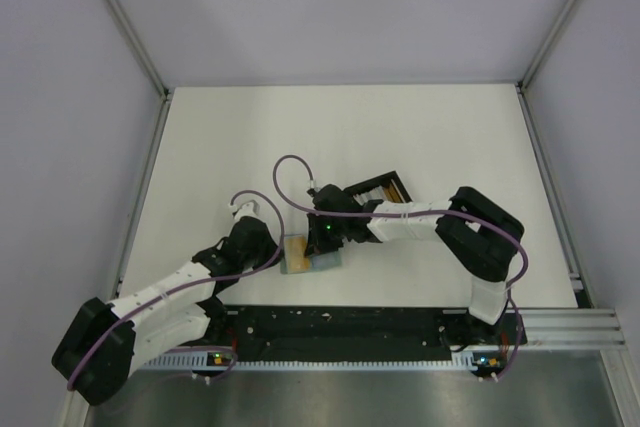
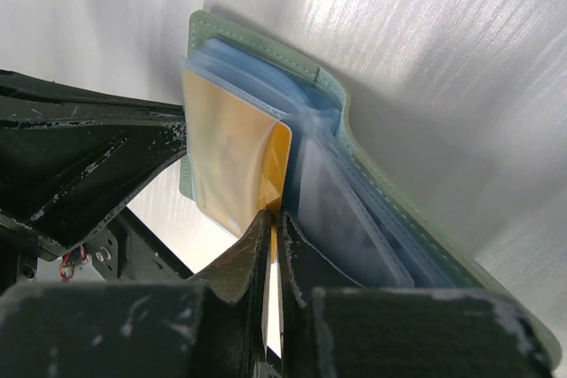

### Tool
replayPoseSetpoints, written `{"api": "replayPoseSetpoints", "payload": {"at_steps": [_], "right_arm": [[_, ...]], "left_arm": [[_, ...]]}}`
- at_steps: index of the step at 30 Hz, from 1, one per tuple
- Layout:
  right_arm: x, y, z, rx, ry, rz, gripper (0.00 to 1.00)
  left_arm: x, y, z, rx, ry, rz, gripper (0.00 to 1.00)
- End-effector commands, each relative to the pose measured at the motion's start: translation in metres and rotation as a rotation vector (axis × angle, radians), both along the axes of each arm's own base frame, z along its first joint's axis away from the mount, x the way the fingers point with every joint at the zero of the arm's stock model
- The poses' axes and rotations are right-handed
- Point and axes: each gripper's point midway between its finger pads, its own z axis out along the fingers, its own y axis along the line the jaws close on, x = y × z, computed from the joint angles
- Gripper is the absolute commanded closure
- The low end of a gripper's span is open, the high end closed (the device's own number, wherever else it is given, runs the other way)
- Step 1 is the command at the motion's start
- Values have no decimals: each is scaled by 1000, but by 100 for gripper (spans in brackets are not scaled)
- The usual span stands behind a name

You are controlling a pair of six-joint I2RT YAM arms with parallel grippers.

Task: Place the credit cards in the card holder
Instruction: Insert the credit card into the card holder.

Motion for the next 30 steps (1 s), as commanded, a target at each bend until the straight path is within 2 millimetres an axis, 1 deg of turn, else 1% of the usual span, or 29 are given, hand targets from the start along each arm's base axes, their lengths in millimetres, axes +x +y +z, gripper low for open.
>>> {"api": "replayPoseSetpoints", "payload": {"at_steps": [1,3,7,9,11,12,19,21,22,23,24,25,26,27,30], "right_arm": [[-3,43,37,172,-33,74,99],[0,41,39,169,-48,68,99],[6,33,41,148,-80,34,83],[11,28,43,138,-100,7,79],[16,21,43,109,-123,-27,79],[18,15,39,78,-125,-45,78],[20,11,33,36,-125,-43,80],[16,14,33,50,-110,-28,85],[13,20,33,76,-94,-8,89],[10,23,37,106,-80,4,92],[9,32,46,174,-92,13,92],[7,32,50,212,-90,6,89],[8,29,54,224,-99,-15,87],[14,22,55,203,-127,-53,81],[31,-2,60,109,-223,-136,77]], "left_arm": [[6,-12,14,-44,-32,-24,100],[6,-10,14,-39,-31,-21,100],[6,-7,14,-27,-32,-15,100],[6,-6,13,-21,-33,-12,100],[6,-6,13,-19,-33,-12,100],[6,-6,13,-20,-29,-11,100],[5,-6,12,-20,-31,-13,100],[4,-6,11,-19,-31,-15,100],[5,-6,11,-22,-33,-16,100],[5,-7,11,-23,-32,-17,100],[6,-7,12,-25,-35,-16,100],[5,-7,12,-23,-34,-19,100],[5,-6,11,-19,-31,-15,100],[5,-6,12,-18,-32,-15,100],[4,-4,10,-14,-27,-11,100]]}}
